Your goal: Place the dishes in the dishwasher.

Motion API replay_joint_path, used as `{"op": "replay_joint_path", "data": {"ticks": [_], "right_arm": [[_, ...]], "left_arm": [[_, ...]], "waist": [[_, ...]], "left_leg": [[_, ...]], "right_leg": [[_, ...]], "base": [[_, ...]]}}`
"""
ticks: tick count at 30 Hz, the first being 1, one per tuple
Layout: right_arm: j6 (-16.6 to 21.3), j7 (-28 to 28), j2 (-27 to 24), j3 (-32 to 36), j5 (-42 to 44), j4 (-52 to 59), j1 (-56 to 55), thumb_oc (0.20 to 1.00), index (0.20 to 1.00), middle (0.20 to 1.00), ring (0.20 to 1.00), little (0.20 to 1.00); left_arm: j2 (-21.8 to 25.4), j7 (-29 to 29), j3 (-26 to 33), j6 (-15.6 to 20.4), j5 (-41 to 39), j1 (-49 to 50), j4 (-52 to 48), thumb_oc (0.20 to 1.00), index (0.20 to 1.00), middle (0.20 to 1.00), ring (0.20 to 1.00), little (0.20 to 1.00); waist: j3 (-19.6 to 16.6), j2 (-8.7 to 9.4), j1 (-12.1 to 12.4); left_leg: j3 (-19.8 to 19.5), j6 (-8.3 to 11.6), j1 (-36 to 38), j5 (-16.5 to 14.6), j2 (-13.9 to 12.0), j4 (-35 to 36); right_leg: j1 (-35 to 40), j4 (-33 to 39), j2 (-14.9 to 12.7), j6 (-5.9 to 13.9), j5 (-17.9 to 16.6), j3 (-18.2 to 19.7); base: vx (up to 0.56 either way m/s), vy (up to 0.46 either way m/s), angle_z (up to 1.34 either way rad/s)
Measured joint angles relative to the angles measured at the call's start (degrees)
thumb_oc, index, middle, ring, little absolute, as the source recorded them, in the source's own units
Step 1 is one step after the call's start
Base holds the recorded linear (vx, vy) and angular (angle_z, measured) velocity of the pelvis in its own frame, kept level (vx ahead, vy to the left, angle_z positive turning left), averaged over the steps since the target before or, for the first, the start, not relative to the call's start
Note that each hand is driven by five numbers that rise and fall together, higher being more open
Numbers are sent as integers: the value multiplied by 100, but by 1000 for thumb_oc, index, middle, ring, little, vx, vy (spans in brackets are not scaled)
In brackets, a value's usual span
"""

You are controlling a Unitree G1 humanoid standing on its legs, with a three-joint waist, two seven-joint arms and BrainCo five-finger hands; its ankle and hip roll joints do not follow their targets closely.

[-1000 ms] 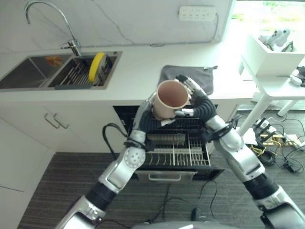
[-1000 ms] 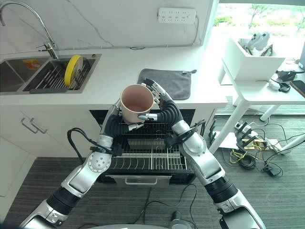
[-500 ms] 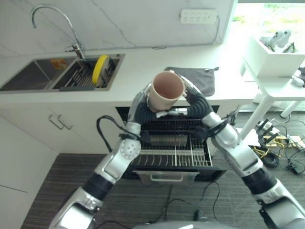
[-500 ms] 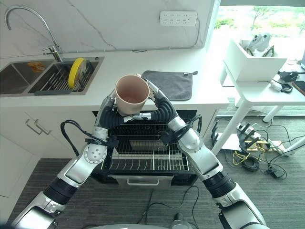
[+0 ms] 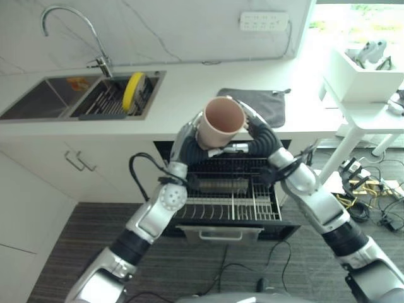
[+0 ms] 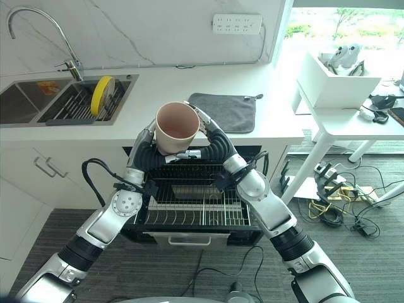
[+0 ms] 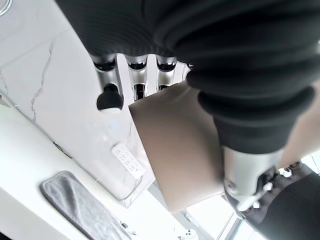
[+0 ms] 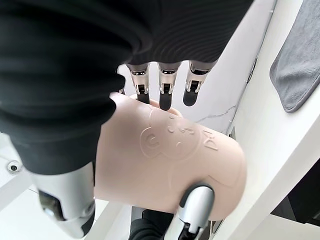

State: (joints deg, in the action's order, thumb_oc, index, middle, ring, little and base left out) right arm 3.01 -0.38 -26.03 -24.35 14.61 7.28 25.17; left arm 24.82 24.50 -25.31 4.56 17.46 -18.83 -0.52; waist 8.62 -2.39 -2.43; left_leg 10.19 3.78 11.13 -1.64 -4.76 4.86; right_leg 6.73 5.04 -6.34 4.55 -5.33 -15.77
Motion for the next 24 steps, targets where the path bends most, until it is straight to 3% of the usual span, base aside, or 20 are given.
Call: {"op": "replay_joint_path", "data": {"ticks": [24], "right_arm": [[-8, -515, 204, -202, 5, -231, 224, 1000, 1000, 1000, 1000, 1000]], "left_arm": [[-18, -62, -174, -68, -2, -105, 2, 200, 200, 200, 200, 200]], "waist": [[-2, 9, 9]], "left_leg": [[-7, 0, 0, 0, 2, 0]], "right_leg": [[4, 0, -3, 0, 0, -8]], "base": [[0, 0, 0]]}}
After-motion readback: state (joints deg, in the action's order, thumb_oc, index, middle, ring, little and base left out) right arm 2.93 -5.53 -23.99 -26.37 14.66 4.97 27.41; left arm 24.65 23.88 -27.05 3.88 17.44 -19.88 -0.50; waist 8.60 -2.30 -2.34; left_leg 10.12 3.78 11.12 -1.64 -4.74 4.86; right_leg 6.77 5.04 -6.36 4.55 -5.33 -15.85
